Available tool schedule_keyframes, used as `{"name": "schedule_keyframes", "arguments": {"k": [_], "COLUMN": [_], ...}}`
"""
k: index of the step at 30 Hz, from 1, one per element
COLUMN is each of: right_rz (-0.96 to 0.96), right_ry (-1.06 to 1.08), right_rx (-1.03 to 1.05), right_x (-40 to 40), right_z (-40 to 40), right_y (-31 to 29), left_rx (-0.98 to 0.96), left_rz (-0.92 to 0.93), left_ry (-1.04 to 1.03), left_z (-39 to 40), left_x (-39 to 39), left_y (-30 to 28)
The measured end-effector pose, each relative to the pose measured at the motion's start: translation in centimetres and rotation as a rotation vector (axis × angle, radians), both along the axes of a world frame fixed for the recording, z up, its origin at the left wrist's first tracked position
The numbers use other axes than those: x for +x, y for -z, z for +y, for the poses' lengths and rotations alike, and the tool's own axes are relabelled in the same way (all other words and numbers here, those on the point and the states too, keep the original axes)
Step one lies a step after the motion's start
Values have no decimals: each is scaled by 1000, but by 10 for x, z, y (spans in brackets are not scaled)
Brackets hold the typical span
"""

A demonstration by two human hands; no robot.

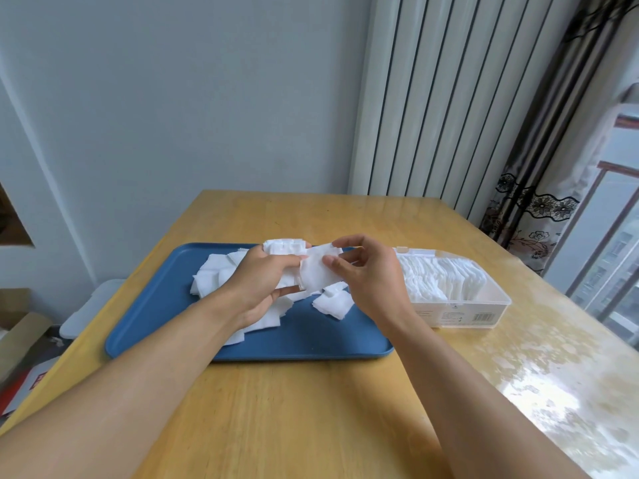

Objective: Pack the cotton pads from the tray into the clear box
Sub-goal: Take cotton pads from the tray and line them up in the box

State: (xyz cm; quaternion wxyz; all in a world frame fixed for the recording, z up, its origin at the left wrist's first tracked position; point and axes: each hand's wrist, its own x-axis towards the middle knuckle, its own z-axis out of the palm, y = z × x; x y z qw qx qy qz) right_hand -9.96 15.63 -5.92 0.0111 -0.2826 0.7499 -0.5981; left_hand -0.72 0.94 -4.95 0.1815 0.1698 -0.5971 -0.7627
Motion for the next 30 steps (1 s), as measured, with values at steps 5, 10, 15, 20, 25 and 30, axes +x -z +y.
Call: {"name": "schedule_keyframes", "arguments": {"k": [5, 10, 15, 20, 25, 30], "right_rz": [-62, -57, -134, -296, -28, 117], "right_ry": [3, 18, -9, -113, -55, -196], "right_rx": [-40, -12, 12, -98, 52, 256], "right_x": [1, 3, 2, 3, 2, 4], "right_z": [0, 0, 3, 1, 7, 8], "right_y": [-1, -1, -2, -1, -10, -13], "left_rx": [80, 88, 73, 187, 148, -28], "left_rz": [8, 29, 37, 46, -49, -107], "left_ry": [17, 90, 46, 89, 131, 168], "left_z": [4, 7, 9, 10, -2, -9], "left_x": [0, 2, 2, 2, 4, 6], "left_y": [0, -1, 3, -2, -6, -5]}}
